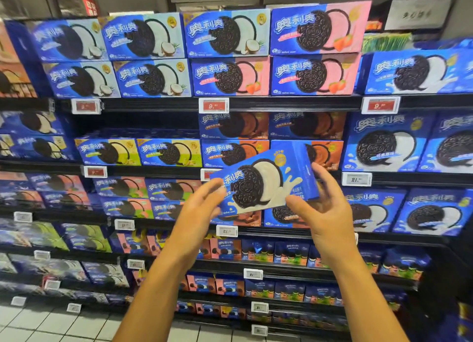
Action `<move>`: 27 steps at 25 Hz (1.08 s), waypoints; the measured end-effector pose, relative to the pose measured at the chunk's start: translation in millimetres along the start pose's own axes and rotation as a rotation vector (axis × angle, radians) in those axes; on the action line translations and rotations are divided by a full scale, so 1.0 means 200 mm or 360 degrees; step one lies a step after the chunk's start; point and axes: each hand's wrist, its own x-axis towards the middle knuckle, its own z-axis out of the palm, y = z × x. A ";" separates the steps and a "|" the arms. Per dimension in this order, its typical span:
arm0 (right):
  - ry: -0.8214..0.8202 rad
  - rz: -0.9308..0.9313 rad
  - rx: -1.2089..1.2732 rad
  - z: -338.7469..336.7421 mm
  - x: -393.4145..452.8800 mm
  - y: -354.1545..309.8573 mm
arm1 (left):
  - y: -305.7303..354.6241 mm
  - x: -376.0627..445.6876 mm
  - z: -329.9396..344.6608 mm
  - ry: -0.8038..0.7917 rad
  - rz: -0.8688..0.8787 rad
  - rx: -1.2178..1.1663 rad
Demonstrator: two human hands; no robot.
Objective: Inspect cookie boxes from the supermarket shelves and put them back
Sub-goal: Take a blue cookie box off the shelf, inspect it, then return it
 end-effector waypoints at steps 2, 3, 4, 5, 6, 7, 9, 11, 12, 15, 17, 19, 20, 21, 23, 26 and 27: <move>-0.0110 -0.0077 -0.0139 0.05 -0.01 -0.01 | 0.05 -0.05 0.07 -0.0310 -0.0140 -0.0187; -0.0183 -0.0095 -0.0209 0.07 -0.02 -0.01 | 0.05 -0.05 0.09 -0.0376 -0.0186 -0.0235; -0.0266 -0.0100 -0.0280 0.09 -0.02 -0.02 | 0.05 -0.03 0.12 -0.0410 -0.0205 -0.0284; -0.0361 -0.0092 -0.0334 0.10 -0.02 -0.02 | 0.03 -0.02 0.13 -0.0425 -0.0202 -0.0349; -0.0470 -0.0080 -0.0352 0.12 -0.02 -0.03 | 0.01 -0.01 0.15 -0.0406 -0.0198 -0.0440; -0.0588 -0.0060 -0.0342 0.13 -0.02 -0.03 | -0.01 0.00 0.16 -0.0355 -0.0196 -0.0549; -0.0789 -0.0007 -0.0321 0.14 -0.03 -0.03 | -0.06 0.01 0.16 -0.0292 -0.0192 -0.0757; -0.0894 0.0050 -0.0292 0.13 -0.04 -0.04 | -0.13 0.02 0.14 -0.0294 -0.0217 -0.0947; -0.0882 0.0063 -0.0270 0.12 -0.04 -0.03 | -0.15 0.03 0.12 -0.0319 -0.0240 -0.1036; -0.0489 0.0090 -0.0307 0.08 -0.02 -0.01 | -0.22 0.06 0.05 -0.0445 -0.0279 -0.1280; -0.0147 0.0208 -0.0369 0.04 0.00 0.02 | -0.25 0.06 0.00 -0.0573 -0.0271 -0.1424; 0.0016 0.0335 -0.0403 0.01 0.02 0.04 | -0.26 0.07 -0.03 -0.0683 -0.0265 -0.1536; 0.0049 0.0390 -0.0392 -0.01 0.02 0.05 | -0.27 0.07 -0.04 -0.0724 -0.0262 -0.1570; 0.0053 0.0447 -0.0347 -0.02 0.03 0.05 | -0.28 0.07 -0.04 -0.0759 -0.0254 -0.1599; 0.0019 0.0527 -0.0176 -0.02 0.03 0.06 | -0.28 0.08 -0.05 -0.0811 -0.0246 -0.1667; -0.0063 0.0476 -0.0017 -0.01 0.02 0.04 | -0.29 0.09 -0.06 -0.0935 -0.0287 -0.1728; -0.0074 0.0450 0.0021 -0.02 0.01 0.03 | -0.29 0.10 -0.08 -0.0919 -0.0295 -0.1711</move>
